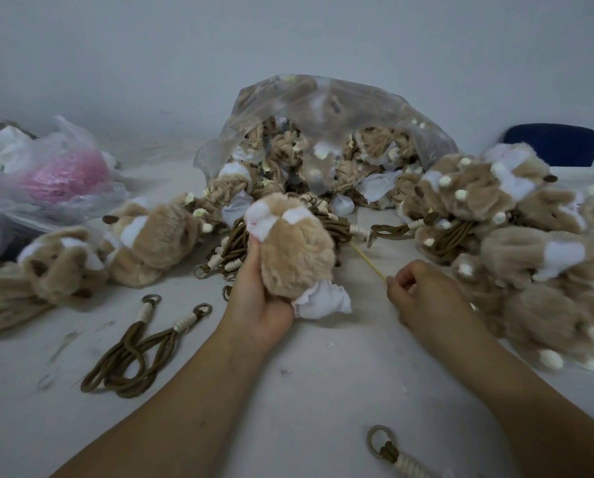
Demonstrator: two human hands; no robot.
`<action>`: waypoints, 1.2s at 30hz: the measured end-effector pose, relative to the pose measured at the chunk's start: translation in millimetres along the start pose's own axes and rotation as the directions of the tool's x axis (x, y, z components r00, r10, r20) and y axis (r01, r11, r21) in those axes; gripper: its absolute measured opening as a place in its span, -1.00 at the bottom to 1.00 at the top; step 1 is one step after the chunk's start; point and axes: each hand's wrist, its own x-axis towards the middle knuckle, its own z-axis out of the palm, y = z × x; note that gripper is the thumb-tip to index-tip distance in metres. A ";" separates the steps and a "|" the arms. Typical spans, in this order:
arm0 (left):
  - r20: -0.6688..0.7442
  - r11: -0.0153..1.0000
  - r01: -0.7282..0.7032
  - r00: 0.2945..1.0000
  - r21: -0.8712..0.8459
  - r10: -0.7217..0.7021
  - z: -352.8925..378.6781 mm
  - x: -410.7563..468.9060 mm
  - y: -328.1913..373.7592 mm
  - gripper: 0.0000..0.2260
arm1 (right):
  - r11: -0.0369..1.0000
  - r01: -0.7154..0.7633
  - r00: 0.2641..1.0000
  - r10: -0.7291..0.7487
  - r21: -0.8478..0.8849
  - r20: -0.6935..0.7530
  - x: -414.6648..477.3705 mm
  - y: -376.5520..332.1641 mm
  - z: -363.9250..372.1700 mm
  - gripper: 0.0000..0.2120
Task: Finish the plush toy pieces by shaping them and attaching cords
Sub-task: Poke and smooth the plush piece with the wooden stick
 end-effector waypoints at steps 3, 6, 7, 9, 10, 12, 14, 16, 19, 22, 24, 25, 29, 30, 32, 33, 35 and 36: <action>-0.019 0.998 -0.033 0.999 -0.056 0.032 -1.1 1.6 2.0 -0.51 | 0.998 0.033 0.993 -0.026 -0.061 0.111 -1.8 -5.9 0.7 -0.76; -0.043 0.992 -0.084 0.996 -0.094 0.080 -3.0 4.4 2.1 -0.56 | 0.981 0.112 0.975 -0.078 -0.159 0.210 -6.9 -8.8 4.1 -0.71; -0.044 0.990 -0.102 0.994 -0.101 0.098 -3.8 5.4 2.6 -0.56 | 0.975 0.142 0.970 -0.103 -0.172 0.219 -7.9 -8.4 4.0 -0.69; -0.051 0.984 -0.131 0.991 -0.116 0.126 -5.5 7.0 3.9 -0.55 | 0.965 0.181 0.966 -0.139 -0.189 0.217 -8.5 -5.6 1.2 -0.65; -0.054 0.981 -0.142 0.989 -0.134 0.136 -6.4 8.0 5.2 -0.55 | 0.964 0.194 0.964 -0.153 -0.184 0.220 -8.3 -4.0 -0.7 -0.63; -0.061 0.971 -0.168 0.985 -0.168 0.160 -8.0 10.0 7.5 -0.57 | 0.966 0.218 0.954 -0.182 -0.137 0.236 -8.3 -0.6 -4.7 -0.58; -0.076 0.961 -0.203 0.979 -0.187 0.192 -9.5 12.0 8.9 -0.58 | 0.968 0.243 0.943 -0.219 -0.068 0.251 -8.5 2.1 -8.7 -0.50; -0.084 0.954 -0.228 0.973 -0.196 0.215 -10.5 12.9 9.7 -0.57 | 0.970 0.243 0.942 -0.232 -0.017 0.241 -8.0 4.5 -12.3 -0.44; -0.090 0.948 -0.246 0.969 -0.201 0.232 -10.7 12.7 11.0 -0.58 | 0.980 0.200 0.948 -0.188 -0.021 0.258 -6.5 7.7 -16.2 -0.42; -0.109 0.948 -0.250 0.967 -0.199 0.232 -11.7 13.5 10.6 -0.58 | 0.987 0.133 0.956 -0.102 -0.096 0.275 -2.2 11.8 -23.6 -0.37; -0.114 0.948 -0.250 0.966 -0.197 0.231 -11.7 13.8 11.1 -0.58 | 0.983 0.126 0.955 -0.084 -0.132 0.286 -1.1 13.5 -28.3 -0.37; -0.119 0.947 -0.251 0.966 -0.200 0.231 -11.9 14.1 11.6 -0.58 | 0.981 0.143 0.948 -0.098 -0.130 0.303 -1.8 13.4 -29.2 -0.37; -0.145 0.938 -0.273 0.959 -0.213 0.246 -11.0 14.6 13.3 -0.59 | 0.951 0.300 0.902 -0.259 -0.072 0.346 -8.3 3.6 -25.6 -0.39; -0.151 0.939 -0.274 0.958 -0.210 0.246 -10.9 14.7 13.1 -0.59 | 0.942 0.329 0.896 -0.290 -0.063 0.338 -8.7 1.6 -25.0 -0.39; -0.155 0.940 -0.278 0.956 -0.198 0.250 -11.3 14.8 12.9 -0.60 | 0.933 0.352 0.888 -0.310 -0.070 0.340 -8.7 -0.8 -24.6 -0.38; -0.155 0.940 -0.282 0.955 -0.193 0.255 -11.5 14.9 13.0 -0.60 | 0.931 0.354 0.886 -0.305 -0.084 0.350 -9.1 -1.2 -24.2 -0.38; -0.153 0.942 -0.283 0.954 -0.180 0.258 -11.2 14.5 13.1 -0.60 | 0.931 0.349 0.884 -0.288 -0.110 0.369 -10.0 -0.3 -22.0 -0.37; -0.146 0.944 -0.278 0.956 -0.178 0.254 -10.7 13.7 12.9 -0.60 | 0.931 0.347 0.883 -0.283 -0.115 0.374 -10.3 0.3 -20.3 -0.36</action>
